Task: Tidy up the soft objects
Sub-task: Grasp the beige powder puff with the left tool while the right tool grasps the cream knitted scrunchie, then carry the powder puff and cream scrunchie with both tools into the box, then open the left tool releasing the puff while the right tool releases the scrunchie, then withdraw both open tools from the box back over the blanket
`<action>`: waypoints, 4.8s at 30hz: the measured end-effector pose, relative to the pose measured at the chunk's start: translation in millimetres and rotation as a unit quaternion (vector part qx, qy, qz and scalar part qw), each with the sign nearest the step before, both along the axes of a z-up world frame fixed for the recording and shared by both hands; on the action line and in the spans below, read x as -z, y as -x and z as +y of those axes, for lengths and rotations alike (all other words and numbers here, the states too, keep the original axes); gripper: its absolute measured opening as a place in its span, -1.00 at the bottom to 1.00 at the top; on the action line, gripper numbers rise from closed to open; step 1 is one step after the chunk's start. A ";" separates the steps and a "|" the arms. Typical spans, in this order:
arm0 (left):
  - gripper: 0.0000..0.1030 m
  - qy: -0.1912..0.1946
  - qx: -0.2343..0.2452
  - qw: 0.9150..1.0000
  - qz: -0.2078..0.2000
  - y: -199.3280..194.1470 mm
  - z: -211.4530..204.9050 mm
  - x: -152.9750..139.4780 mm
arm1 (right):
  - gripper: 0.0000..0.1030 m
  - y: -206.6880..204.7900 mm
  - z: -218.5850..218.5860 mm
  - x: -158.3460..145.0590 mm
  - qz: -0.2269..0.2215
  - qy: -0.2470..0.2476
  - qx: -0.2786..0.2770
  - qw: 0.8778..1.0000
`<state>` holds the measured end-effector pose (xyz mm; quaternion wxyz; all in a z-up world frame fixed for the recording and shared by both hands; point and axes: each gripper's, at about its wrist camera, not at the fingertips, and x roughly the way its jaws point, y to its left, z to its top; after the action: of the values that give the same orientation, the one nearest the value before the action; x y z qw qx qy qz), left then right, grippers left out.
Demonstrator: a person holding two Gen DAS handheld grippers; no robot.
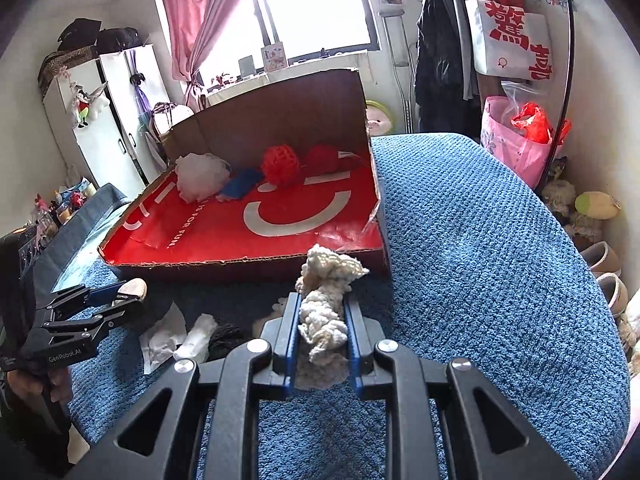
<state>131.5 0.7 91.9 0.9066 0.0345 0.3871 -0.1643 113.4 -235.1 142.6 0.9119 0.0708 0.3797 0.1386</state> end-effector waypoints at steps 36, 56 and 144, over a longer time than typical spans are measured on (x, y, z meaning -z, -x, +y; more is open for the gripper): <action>-0.05 -0.058 -0.008 0.992 0.115 -189.2 22.0 -11.7 | -0.57 -209.7 77.8 -5.1 0.109 0.137 -0.074 0.982; -0.04 -0.080 -0.019 0.984 0.155 -223.6 0.8 14.1 | -0.51 -238.0 82.0 22.8 0.164 0.164 -0.066 0.971; 1.00 0.048 -0.107 0.959 -0.256 82.2 2.0 -93.0 | 1.00 70.2 51.5 -91.1 -0.217 0.078 0.027 0.973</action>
<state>49.2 2.7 185.0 0.9883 -0.0099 0.1350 -0.0705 43.3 -183.5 233.7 0.9787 -0.0222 0.1800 0.0964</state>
